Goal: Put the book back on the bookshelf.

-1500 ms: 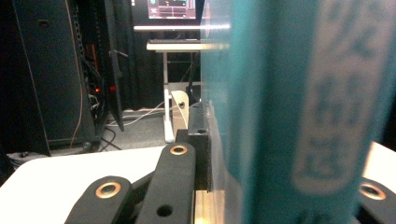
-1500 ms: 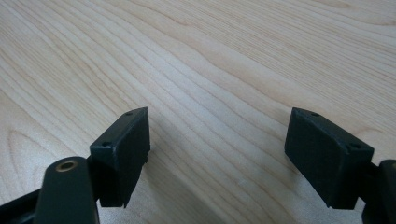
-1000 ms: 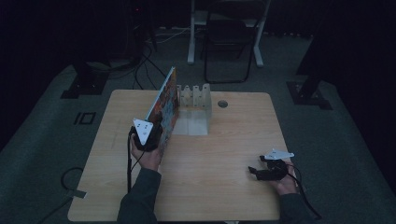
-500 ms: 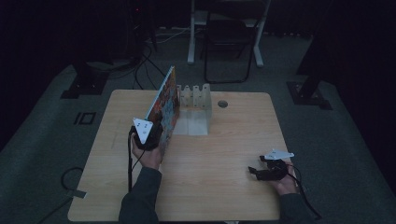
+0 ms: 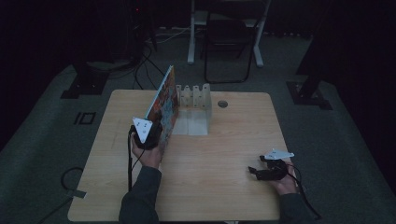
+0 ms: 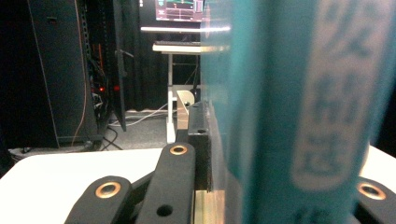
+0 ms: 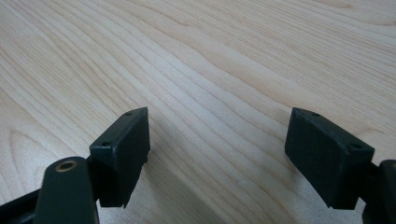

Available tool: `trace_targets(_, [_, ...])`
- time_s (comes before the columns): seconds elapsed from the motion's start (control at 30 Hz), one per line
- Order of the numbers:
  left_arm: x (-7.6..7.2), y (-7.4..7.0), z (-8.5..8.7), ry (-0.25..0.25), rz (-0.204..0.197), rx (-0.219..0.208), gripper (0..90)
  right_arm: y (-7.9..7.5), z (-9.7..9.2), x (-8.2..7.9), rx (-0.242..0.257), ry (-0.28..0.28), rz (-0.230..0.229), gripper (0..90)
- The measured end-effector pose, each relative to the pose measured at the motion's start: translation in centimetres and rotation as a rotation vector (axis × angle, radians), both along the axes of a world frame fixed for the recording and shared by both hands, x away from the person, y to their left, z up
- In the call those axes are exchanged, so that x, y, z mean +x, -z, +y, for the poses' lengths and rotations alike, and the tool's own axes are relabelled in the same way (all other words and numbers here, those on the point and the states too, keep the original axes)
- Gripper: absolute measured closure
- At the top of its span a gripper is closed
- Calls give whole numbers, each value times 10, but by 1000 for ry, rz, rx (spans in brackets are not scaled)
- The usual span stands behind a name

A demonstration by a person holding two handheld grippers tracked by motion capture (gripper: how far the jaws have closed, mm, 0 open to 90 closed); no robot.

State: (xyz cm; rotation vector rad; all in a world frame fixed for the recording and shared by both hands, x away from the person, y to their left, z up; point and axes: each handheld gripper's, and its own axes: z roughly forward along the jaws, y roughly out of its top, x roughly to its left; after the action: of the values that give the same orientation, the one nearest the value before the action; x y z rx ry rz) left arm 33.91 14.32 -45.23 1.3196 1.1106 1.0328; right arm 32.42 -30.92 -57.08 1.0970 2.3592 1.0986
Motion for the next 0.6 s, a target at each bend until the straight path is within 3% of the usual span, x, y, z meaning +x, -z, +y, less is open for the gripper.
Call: trace_targets(0.6, [-1, 9, 3, 9, -14, 9, 808, 0, 0, 0, 0, -3, 2, 215])
